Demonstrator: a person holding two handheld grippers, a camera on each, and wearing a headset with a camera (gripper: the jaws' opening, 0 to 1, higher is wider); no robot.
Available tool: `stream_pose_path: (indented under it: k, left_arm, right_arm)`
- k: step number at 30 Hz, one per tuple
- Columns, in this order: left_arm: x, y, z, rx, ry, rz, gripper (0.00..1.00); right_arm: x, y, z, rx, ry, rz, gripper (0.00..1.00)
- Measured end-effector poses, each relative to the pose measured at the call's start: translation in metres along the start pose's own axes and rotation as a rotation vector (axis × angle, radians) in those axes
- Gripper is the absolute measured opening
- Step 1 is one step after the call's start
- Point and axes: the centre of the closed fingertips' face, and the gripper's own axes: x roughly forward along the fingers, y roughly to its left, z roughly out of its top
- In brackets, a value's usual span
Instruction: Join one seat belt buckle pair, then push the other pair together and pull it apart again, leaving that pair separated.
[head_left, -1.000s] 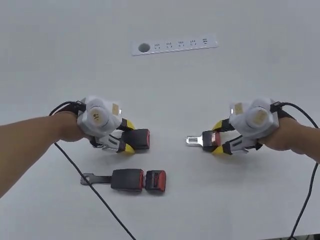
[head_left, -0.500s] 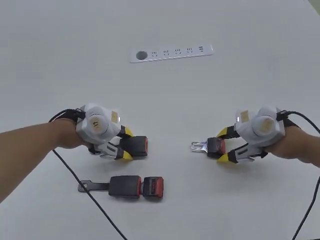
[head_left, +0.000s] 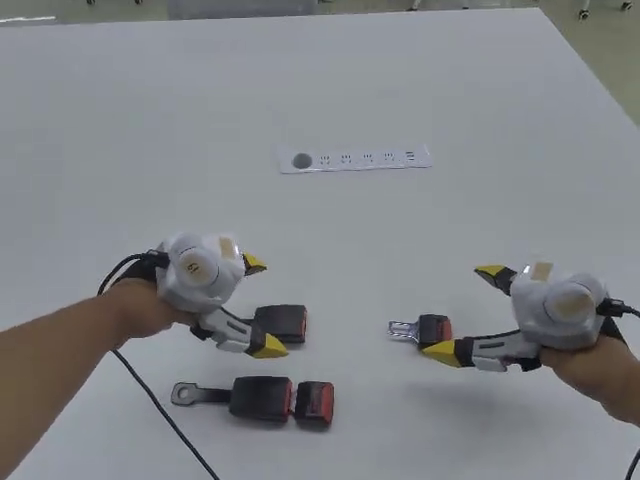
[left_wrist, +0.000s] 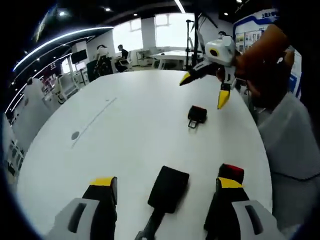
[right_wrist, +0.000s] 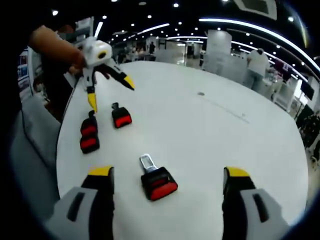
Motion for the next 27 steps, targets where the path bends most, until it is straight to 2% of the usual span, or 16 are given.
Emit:
stream_pose_path:
  k: [3,4,6,8,9,10,11,13,16,19,22,23,24,27]
  left_arm:
    - [-0.018,0.002,0.009,-0.053,-0.087,0.106,0.92]
    - [-0.027,0.006,0.009,-0.065,-0.111,0.169,0.95]
    - [-0.037,0.004,0.008,-0.096,-0.145,0.2,0.99]
    - [-0.049,0.002,0.0,-0.139,-0.148,0.243,0.98]
    - [-0.058,0.002,-0.001,-0.18,-0.181,0.274,0.99]
    - [-0.061,0.002,-0.002,-0.198,-0.193,0.286,1.0]
    - [-0.07,0.003,-0.005,-0.239,-0.218,0.321,1.0]
    - [-0.084,0.002,-0.016,-0.256,-0.211,0.372,1.0]
    - [-0.098,-0.01,-0.026,-0.265,-0.208,0.377,1.0]
    - [-0.108,-0.02,-0.042,-0.283,-0.182,0.379,1.0]
    - [-0.116,-0.031,-0.048,-0.29,-0.19,0.377,1.0]
    - [-0.117,-0.035,-0.05,-0.292,-0.188,0.37,1.0]
    - [-0.119,-0.043,-0.051,-0.285,-0.187,0.352,1.0]
    - [-0.121,-0.064,-0.056,-0.24,-0.171,0.307,1.0]
  right_arm:
    - [-0.008,0.008,0.003,0.053,-0.033,-0.045,0.92]
    - [-0.011,0.012,0.005,0.055,-0.049,-0.06,0.93]
    - [-0.015,0.015,0.01,0.072,-0.073,-0.089,0.95]
    - [-0.019,0.019,0.016,0.124,-0.132,-0.127,0.97]
    - [-0.022,0.021,0.018,0.123,-0.148,-0.141,0.98]
    - [-0.024,0.027,0.016,0.099,-0.142,-0.145,0.98]
    - [-0.025,0.032,0.015,0.09,-0.138,-0.145,0.99]
    - [-0.028,0.041,0.014,0.081,-0.136,-0.145,0.99]
    - [-0.035,0.05,0.017,0.081,-0.157,-0.152,0.99]
    - [-0.038,0.055,0.018,0.072,-0.159,-0.152,0.99]
    - [-0.041,0.063,0.019,0.057,-0.164,-0.15,0.99]
    - [-0.042,0.067,0.02,0.05,-0.162,-0.142,0.99]
    - [-0.043,0.072,0.018,0.028,-0.154,-0.133,0.99]
    - [-0.046,0.082,0.011,0.004,-0.144,-0.109,0.98]
